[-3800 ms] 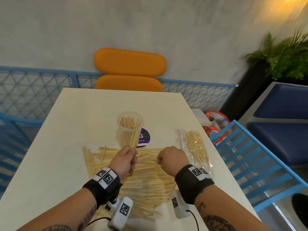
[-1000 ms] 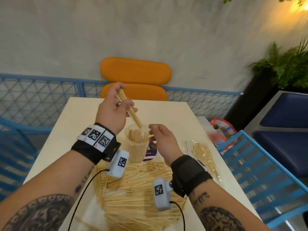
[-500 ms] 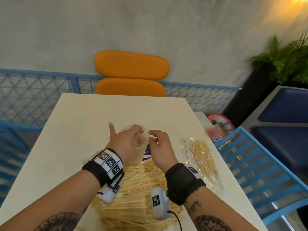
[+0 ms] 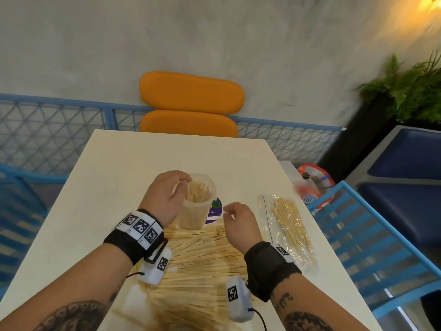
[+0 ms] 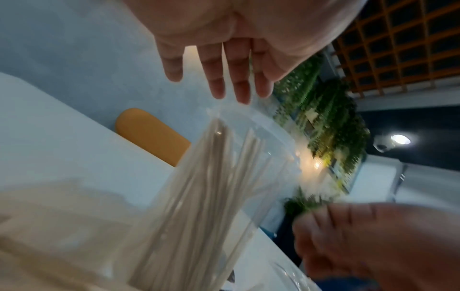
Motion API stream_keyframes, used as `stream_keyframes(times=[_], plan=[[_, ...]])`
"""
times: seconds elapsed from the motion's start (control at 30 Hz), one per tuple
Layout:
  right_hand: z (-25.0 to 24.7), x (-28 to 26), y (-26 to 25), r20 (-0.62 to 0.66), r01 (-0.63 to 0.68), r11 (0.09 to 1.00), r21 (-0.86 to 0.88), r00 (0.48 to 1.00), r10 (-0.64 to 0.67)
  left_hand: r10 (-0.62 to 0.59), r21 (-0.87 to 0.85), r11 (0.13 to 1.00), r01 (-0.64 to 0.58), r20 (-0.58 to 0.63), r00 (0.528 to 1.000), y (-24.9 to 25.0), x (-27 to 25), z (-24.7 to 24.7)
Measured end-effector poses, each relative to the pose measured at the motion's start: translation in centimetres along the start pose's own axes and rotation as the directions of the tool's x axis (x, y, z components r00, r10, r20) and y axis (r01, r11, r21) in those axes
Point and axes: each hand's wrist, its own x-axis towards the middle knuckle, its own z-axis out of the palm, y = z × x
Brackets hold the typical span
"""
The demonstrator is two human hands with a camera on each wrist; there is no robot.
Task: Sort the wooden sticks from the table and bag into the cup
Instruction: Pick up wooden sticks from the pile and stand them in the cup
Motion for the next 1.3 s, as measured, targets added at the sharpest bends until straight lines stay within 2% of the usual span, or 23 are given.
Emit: stream_keyframes(times=[0.1,0.17,0.23,0.33,0.4,0.47,0.53,0.67,0.8,0.93,1.17,1.3], plan=[[0.9,-1.8,-1.2,0.182,0.088,0.988,-0.124,0.981,-0.064,-0.126,0.001,0.992,0.127,-0.116,0.985,-1.6,-1.2,-2.2],[1.9,-3.1,-2.7,0.292,0.193,0.968,-0.161,0.946,-0.140,-0.249,0.032,0.966,0.255,-0.130,0.960,-3.4,-2.5,-3.6],[3.3,-3.9,-4.4,0.366,0.266,0.948,-0.174,0.912,-0.188,-0.371,0.084,0.922,0.379,-0.098,0.923,-5.1,-3.9,-4.5],[5.7,-4.1,-6.6,0.450,0.343,0.922,-0.182,0.863,-0.232,-0.485,0.148,0.860,0.489,-0.060,0.872,-7.1,-6.3,-5.2],[7.6,-3.5,-7.7,0.504,0.423,0.865,-0.270,0.827,-0.248,-0.564,0.178,0.810,0.558,-0.019,0.825,-7.7,-7.8,-4.9],[9.4,-2.7,-8.7,0.531,0.470,0.793,-0.388,0.817,-0.225,-0.625,0.228,0.767,0.599,0.053,0.779,-8.1,-9.1,-4.2],[10.6,-1.8,-9.5,0.555,0.472,0.737,-0.484,0.816,-0.159,-0.641,0.240,0.758,0.607,0.100,0.761,-8.0,-9.8,-3.2],[12.3,-0.9,-9.8,0.589,0.463,0.659,-0.593,0.807,-0.038,-0.653,0.129,0.758,0.640,0.154,0.742,-7.5,-10.1,-1.9],[13.3,-1.2,-9.1,0.539,0.449,0.659,-0.604,0.839,-0.078,-0.688,-0.014,0.716,0.698,0.158,0.708,-7.2,-10.7,-1.4],[13.1,-1.4,-9.0,0.498,0.432,0.672,-0.601,0.861,-0.108,-0.701,-0.099,0.688,0.719,0.165,0.694,-7.3,-11.3,-1.5],[12.3,-1.7,-8.5,0.496,0.406,0.709,-0.577,0.863,-0.090,-0.695,-0.190,0.682,0.707,0.133,0.706,-6.9,-10.9,-1.5],[11.9,-2.2,-8.1,0.523,0.487,0.625,-0.610,0.840,-0.144,-0.696,-0.197,0.677,0.709,0.142,0.704,-6.8,-10.8,-0.8]])
